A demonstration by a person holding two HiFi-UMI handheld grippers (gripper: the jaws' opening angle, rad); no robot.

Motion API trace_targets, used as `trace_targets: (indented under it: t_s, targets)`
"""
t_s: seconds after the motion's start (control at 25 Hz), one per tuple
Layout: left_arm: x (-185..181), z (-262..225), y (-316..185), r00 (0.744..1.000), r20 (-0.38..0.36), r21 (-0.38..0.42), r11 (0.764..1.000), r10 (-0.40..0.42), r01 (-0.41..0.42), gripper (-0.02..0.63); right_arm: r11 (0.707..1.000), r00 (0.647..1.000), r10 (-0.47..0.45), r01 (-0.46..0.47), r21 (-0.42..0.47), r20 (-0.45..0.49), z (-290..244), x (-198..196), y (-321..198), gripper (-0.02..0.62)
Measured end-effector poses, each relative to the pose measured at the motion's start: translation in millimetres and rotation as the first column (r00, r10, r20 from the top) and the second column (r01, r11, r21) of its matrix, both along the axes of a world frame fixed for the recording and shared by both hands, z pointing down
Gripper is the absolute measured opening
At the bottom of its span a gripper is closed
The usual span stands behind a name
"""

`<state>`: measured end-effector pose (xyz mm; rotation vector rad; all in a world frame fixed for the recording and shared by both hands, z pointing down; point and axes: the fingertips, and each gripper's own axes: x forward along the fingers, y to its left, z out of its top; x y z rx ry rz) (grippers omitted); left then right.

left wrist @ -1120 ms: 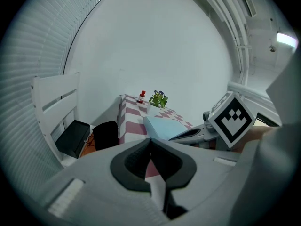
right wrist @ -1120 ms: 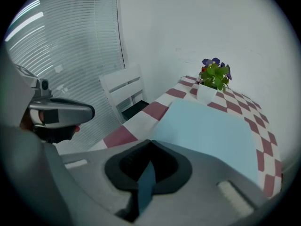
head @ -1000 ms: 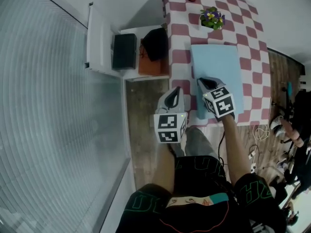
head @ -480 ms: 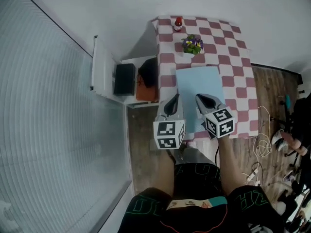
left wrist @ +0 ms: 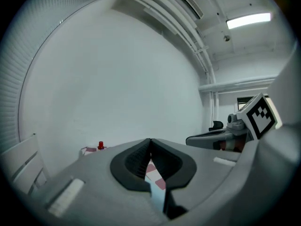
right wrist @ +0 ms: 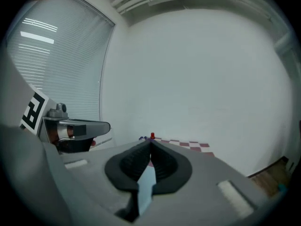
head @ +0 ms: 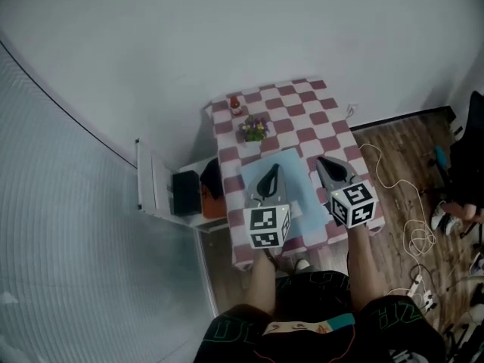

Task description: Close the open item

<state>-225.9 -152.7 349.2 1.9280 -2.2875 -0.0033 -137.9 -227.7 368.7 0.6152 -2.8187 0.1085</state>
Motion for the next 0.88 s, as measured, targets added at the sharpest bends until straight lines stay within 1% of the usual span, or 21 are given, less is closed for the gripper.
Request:
trace_targets:
  t_s: [0.2,0.36,0.52,0.68,0.88]
  targets:
    - [24.5,-23.9,-31.9,0.998,0.055,0.028,0.999,0.019,-0.020,0.009,0.996,0.996,0.078,-0.081,0.045,0.053,-27.6,44.9,-35.3,0.005]
    - [41.1,-41.6,-49.3,0.995,0.098,0.049,0.998,0.034,-0.039,0.009,0.989,0.987,0.133,-0.139,0.057,0.093,-44.1,74.3,-53.8,0.005]
    - [54.8,-54.0,-64.8,0.991,0.127,0.071,0.996,0.043,-0.052,0.009,0.983,0.982,0.143,-0.155,0.095,0.121,-59.6,86.9,-64.1,0.003]
    - [71.4,-54.6,-80.2,0.986,0.152,0.061,0.995,0.068,-0.078,0.009,0.979,0.979,0.162,-0.175,0.105,0.124,-64.3,102.5,-77.5,0.004]
    - [73.5,-62.8,-90.3,0.984,0.169,0.070,0.995,0.065,-0.078,0.009,0.975,0.975,0.174,-0.191,0.117,0.140,-69.2,118.0,-87.2,0.004]
